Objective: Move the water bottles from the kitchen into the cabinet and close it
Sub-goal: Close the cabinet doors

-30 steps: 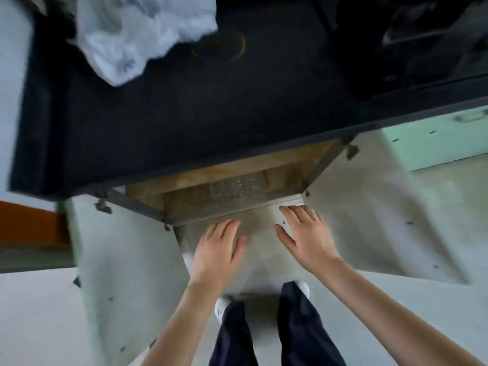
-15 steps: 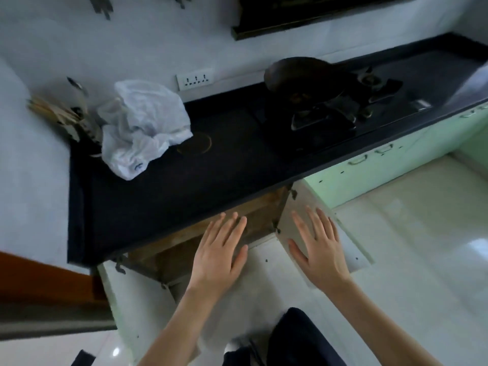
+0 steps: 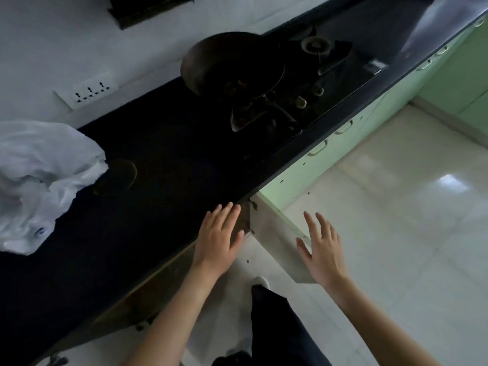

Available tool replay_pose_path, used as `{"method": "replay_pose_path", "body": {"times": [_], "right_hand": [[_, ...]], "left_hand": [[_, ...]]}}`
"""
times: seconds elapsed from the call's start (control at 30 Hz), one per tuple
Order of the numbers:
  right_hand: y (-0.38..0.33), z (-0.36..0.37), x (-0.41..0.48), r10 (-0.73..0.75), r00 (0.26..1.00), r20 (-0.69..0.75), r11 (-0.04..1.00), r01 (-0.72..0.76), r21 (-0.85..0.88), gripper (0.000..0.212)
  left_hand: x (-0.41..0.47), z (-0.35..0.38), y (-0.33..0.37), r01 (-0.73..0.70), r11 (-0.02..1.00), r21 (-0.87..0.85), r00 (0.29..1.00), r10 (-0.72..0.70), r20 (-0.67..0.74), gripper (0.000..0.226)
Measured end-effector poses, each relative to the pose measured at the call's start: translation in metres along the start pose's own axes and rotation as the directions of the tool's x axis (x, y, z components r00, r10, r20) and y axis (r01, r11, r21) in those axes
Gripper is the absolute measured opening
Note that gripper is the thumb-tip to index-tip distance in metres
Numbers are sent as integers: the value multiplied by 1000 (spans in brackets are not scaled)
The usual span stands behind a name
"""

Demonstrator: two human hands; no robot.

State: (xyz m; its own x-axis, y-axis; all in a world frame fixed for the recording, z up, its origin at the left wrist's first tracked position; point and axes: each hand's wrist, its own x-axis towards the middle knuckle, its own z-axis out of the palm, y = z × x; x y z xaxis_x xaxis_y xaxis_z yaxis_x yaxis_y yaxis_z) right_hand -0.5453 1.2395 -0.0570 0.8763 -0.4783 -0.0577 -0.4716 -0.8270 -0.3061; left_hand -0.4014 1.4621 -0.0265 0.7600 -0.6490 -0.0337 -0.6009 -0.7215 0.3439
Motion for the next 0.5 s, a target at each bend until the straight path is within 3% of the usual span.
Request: {"method": "replay_pose_path", "body": {"times": [0.27, 0.5], "right_hand": [[15, 49, 50, 63, 955, 288, 987, -103, 124, 57], [24, 57, 44, 130, 918, 374, 956, -216, 198, 38]], "left_hand": [[63, 44, -36, 91, 994, 67, 983, -100, 155, 58], [62, 56, -62, 37, 995, 94, 983, -54, 178, 53]]}}
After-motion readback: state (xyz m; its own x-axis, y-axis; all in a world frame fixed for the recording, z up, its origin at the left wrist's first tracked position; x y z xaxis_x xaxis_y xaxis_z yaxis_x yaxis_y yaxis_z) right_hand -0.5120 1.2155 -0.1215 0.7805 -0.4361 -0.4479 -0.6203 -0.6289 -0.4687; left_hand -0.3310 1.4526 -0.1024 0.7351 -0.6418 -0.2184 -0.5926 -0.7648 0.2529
